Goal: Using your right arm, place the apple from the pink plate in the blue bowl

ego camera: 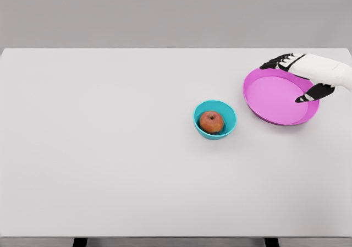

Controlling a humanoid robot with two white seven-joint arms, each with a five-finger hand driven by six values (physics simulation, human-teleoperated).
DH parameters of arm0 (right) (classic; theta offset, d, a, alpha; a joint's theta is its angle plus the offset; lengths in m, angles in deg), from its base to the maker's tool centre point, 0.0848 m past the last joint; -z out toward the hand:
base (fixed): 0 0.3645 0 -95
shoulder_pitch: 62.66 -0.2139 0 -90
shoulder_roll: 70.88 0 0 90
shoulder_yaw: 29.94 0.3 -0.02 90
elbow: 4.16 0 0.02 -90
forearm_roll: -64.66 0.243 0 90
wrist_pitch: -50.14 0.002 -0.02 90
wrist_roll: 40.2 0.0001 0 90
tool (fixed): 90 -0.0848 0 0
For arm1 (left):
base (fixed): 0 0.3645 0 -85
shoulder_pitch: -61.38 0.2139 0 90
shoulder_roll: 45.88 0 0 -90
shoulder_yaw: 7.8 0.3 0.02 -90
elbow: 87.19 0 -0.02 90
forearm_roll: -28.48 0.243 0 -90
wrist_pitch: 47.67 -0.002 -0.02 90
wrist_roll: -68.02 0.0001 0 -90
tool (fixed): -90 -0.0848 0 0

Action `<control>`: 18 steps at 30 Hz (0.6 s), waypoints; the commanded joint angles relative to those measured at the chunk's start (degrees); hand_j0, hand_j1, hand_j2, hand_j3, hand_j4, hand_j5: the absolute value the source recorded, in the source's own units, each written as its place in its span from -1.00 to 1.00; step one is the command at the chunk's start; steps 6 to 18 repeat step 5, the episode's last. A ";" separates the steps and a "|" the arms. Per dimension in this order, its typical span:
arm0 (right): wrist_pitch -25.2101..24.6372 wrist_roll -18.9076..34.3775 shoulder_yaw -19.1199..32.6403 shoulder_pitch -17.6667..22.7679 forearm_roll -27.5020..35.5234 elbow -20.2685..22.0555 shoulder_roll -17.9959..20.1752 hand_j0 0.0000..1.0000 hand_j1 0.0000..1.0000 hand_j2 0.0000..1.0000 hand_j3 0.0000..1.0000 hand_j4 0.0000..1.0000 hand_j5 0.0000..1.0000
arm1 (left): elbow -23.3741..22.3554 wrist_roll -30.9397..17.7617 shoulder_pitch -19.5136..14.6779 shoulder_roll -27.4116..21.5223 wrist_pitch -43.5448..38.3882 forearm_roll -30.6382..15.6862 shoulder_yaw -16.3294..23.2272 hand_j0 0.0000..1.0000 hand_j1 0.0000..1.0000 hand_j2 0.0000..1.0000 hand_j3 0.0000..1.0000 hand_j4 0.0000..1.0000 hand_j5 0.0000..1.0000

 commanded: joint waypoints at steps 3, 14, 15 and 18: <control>-0.17 -0.03 0.96 0.18 0.30 -0.56 0.37 1.00 1.00 1.00 1.00 1.00 1.00 | 0.53 0.07 -2.02 0.00 0.35 -0.11 0.08 1.00 1.00 1.00 1.00 1.00 1.00; -0.17 -0.03 0.96 0.18 0.30 -1.00 0.46 1.00 1.00 1.00 1.00 1.00 1.00 | 0.18 0.16 -1.67 0.00 0.53 0.24 0.43 1.00 1.00 1.00 1.00 1.00 1.00; -0.17 -0.03 0.96 0.18 0.30 -1.00 0.46 1.00 1.00 1.00 1.00 1.00 1.00 | 0.18 0.16 -1.67 0.00 0.53 0.24 0.43 1.00 1.00 1.00 1.00 1.00 1.00; -0.17 -0.03 0.96 0.18 0.30 -1.00 0.46 1.00 1.00 1.00 1.00 1.00 1.00 | 0.18 0.16 -1.67 0.00 0.53 0.24 0.43 1.00 1.00 1.00 1.00 1.00 1.00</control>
